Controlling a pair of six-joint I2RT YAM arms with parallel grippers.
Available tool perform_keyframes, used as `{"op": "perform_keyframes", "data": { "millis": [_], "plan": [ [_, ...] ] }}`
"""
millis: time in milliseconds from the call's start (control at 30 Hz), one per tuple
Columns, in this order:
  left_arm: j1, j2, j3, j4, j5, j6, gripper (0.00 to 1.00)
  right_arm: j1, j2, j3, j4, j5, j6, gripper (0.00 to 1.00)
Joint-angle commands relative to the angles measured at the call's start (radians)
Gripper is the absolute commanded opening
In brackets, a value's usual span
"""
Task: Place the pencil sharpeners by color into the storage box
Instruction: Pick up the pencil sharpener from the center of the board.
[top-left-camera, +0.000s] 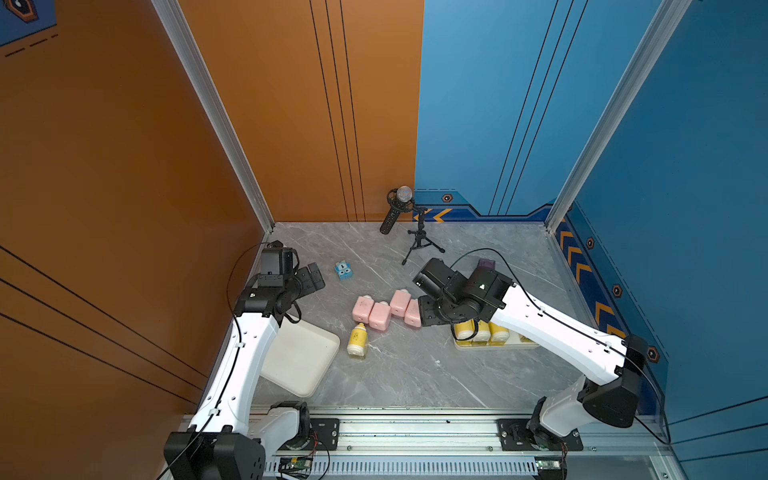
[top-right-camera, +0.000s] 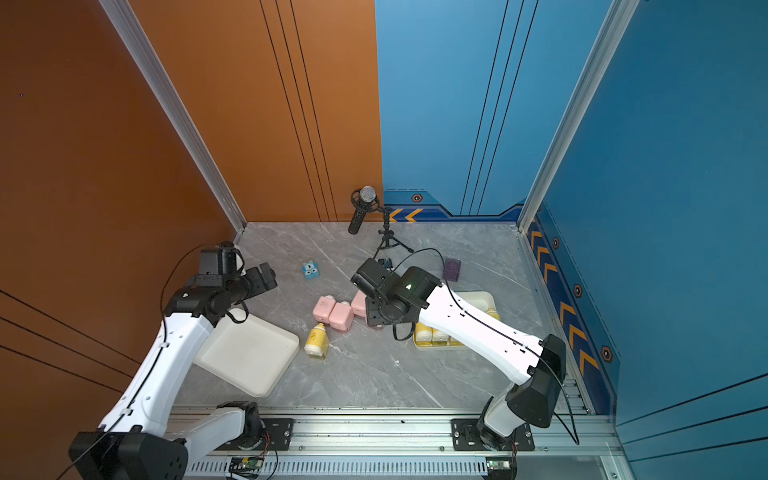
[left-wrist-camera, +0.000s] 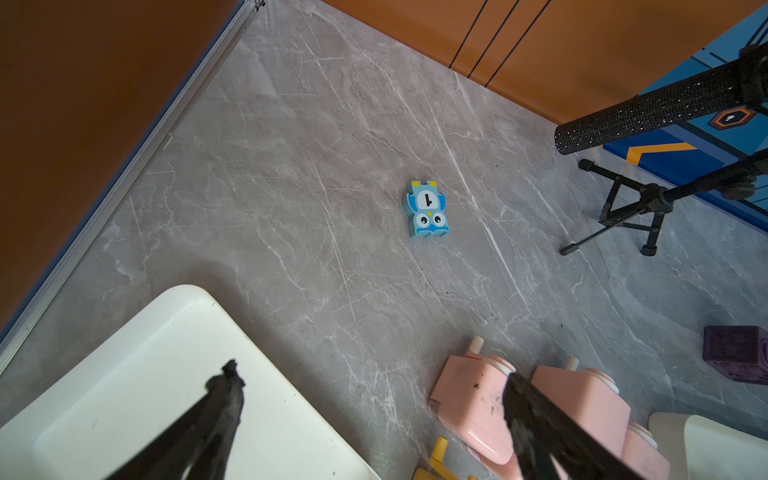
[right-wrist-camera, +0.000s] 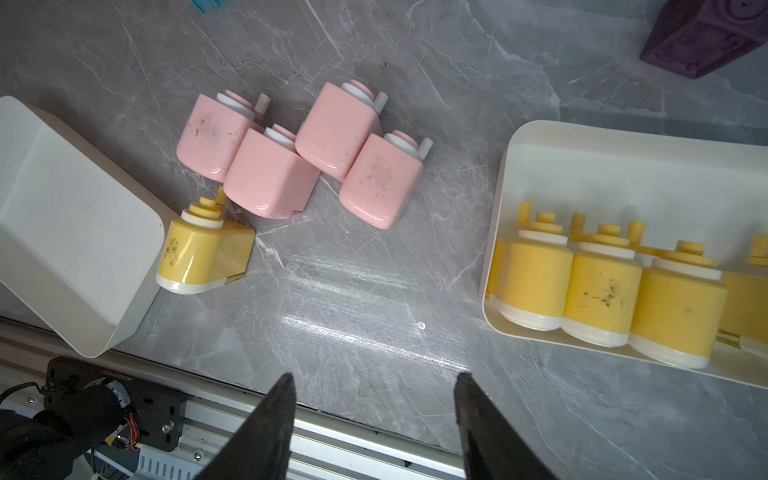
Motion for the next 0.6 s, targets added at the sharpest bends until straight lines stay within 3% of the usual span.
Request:
{"op": "perform_keyframes", "data": {
  "millis": [0,567],
  "plan": [
    [-0.006,-0.023,-0.016,0.009,-0.043,0.021,0.98,0.046,0.062,0.036,0.034,0.048,0.099,0.62],
    [0.01,-0.049,-0.022,0.014,-0.085,0.022,0.98,0.199,0.426,0.313,0.092,-0.034,0.199,0.67]
  ]
}}
